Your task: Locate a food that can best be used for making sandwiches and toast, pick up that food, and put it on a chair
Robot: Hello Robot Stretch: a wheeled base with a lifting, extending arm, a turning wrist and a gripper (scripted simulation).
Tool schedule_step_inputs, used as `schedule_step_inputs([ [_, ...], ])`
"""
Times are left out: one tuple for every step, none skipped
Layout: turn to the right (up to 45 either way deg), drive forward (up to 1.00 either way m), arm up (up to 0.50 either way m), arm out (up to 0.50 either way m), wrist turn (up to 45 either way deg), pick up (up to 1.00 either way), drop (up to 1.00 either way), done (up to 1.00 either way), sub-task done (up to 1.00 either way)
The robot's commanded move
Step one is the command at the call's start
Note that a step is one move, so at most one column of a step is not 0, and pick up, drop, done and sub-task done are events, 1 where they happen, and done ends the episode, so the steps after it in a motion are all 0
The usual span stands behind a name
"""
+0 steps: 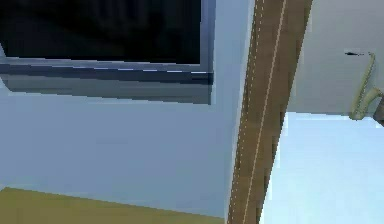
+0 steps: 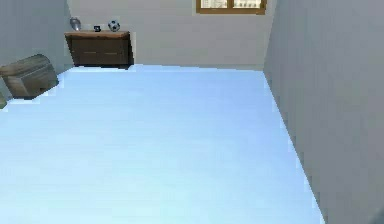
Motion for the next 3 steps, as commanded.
schedule_step_inputs([
  [15.0,0.0,0.0,0.0,0.0,0.0,0.0,0.0,0.0],
  [0.0,0.05,0.0,0.0,0.0,0.0,0.0,0.0,0.0],
  [-45.0,0.0,0.0,0.0,0.0,0.0,0.0,0.0,0.0],
])
